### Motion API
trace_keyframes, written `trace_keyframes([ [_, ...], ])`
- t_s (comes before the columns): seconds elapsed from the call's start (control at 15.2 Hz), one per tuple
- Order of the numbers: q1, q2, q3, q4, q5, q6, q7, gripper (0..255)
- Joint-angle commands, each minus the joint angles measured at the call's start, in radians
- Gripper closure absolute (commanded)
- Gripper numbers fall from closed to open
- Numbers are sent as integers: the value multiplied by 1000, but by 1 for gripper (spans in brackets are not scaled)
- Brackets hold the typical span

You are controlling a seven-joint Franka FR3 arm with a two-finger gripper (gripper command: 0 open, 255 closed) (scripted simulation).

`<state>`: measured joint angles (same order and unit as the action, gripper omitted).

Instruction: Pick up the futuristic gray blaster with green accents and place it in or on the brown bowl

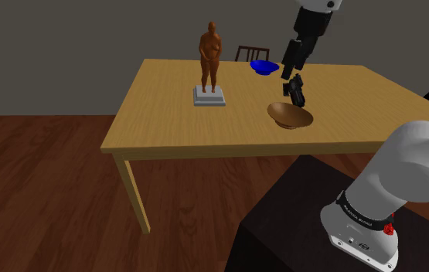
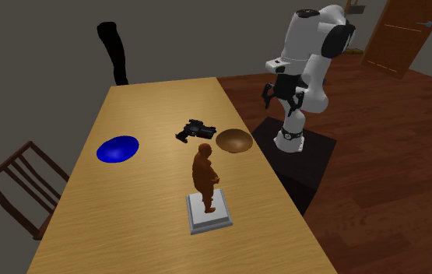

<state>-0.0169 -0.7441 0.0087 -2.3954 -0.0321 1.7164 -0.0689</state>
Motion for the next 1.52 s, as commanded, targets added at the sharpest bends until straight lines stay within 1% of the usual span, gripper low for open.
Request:
trace_keyframes([
  [0.0, 0, 0, 0, 0, 0, 0, 0, 0],
  [0.4, -82, 88, -81, -23, -38, 157, 18, 0],
  [0.79, -156, 194, -166, -22, -59, 309, 34, 0],
  [1.12, -208, 294, -239, -5, -59, 428, 41, 0],
  [1.45, -250, 402, -316, 26, -35, 540, 38, 0],
])
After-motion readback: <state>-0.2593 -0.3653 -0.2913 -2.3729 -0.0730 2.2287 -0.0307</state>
